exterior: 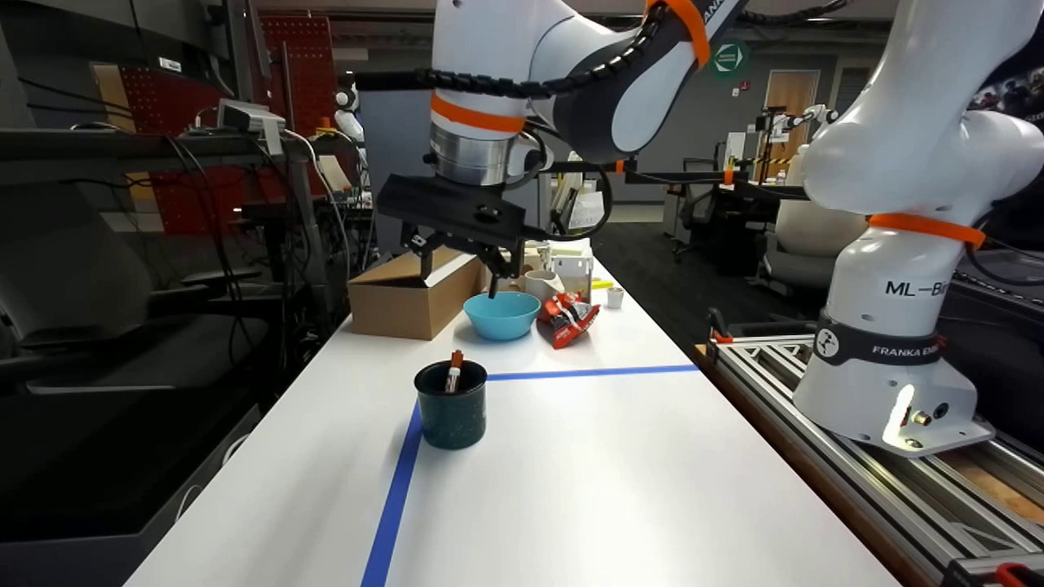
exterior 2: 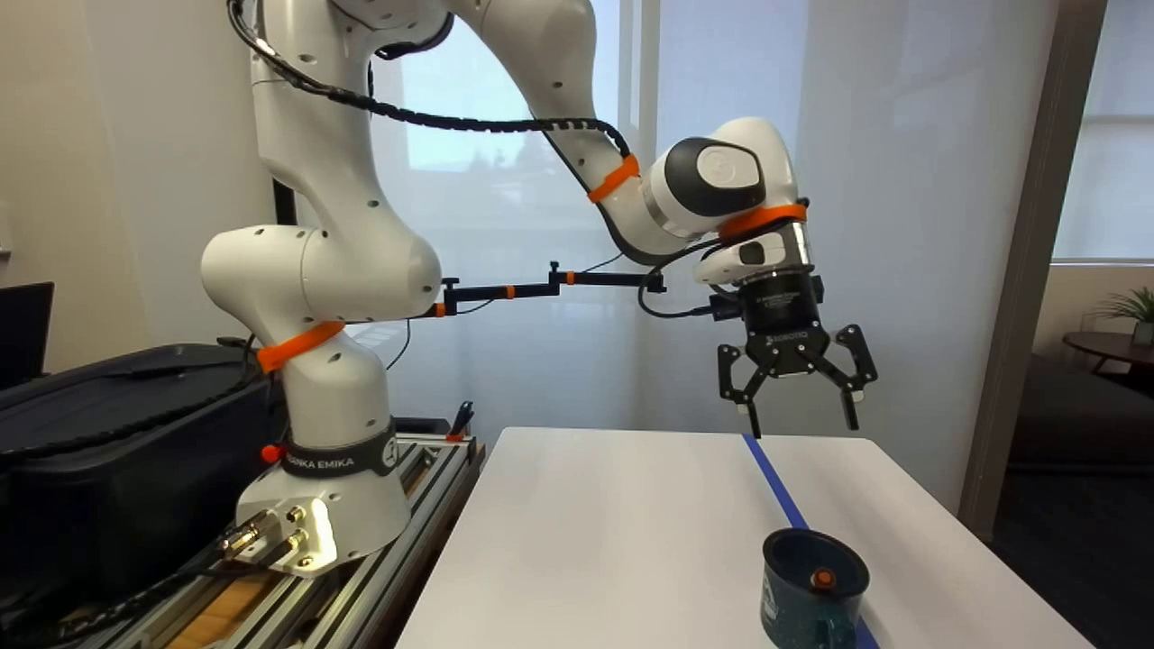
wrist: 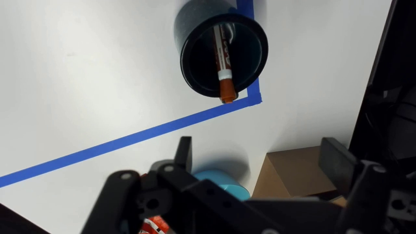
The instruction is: Take the marker out of the cup and place it on the table
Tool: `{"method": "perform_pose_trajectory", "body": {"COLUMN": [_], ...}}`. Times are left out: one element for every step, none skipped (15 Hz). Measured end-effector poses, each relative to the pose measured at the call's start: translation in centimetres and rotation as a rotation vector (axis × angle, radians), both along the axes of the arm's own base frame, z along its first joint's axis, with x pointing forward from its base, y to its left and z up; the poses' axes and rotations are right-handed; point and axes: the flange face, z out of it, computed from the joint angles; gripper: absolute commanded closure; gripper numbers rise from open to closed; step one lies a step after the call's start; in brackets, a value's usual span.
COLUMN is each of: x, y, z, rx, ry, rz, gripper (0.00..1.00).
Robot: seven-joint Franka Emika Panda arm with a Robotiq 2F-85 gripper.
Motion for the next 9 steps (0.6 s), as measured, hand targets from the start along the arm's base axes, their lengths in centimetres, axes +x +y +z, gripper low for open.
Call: {"method": "perform_pose_trajectory", "body": {"x": [0.0, 0.0, -0.1, -0.2, -0.2, -0.3, -0.4, -0.6, -0.7], "y": [-0.3, -0.6, -0.8, -0.9, -1.0, -1.1, -1.2, -1.3, -1.5], "z": [-0.1, -0.2, -0.3, -0.4, -0.5, -0.7, -0.8, -1.0, -1.2], "rx": [0.012, 0.021, 0.030, 0.037, 0.041, 0.045, 0.048, 0.048, 0.046], "ry": [0.003, 0.007, 0.011, 0.016, 0.022, 0.027, 0.031, 0.035, 0.041], "rz": [-0.007, -0.012, -0.018, -0.022, -0.024, -0.027, -0.028, -0.027, -0.025], "gripper": [0.00, 0.00, 0.00, 0.00, 0.00, 0.00, 0.00, 0.00, 0.00]}}
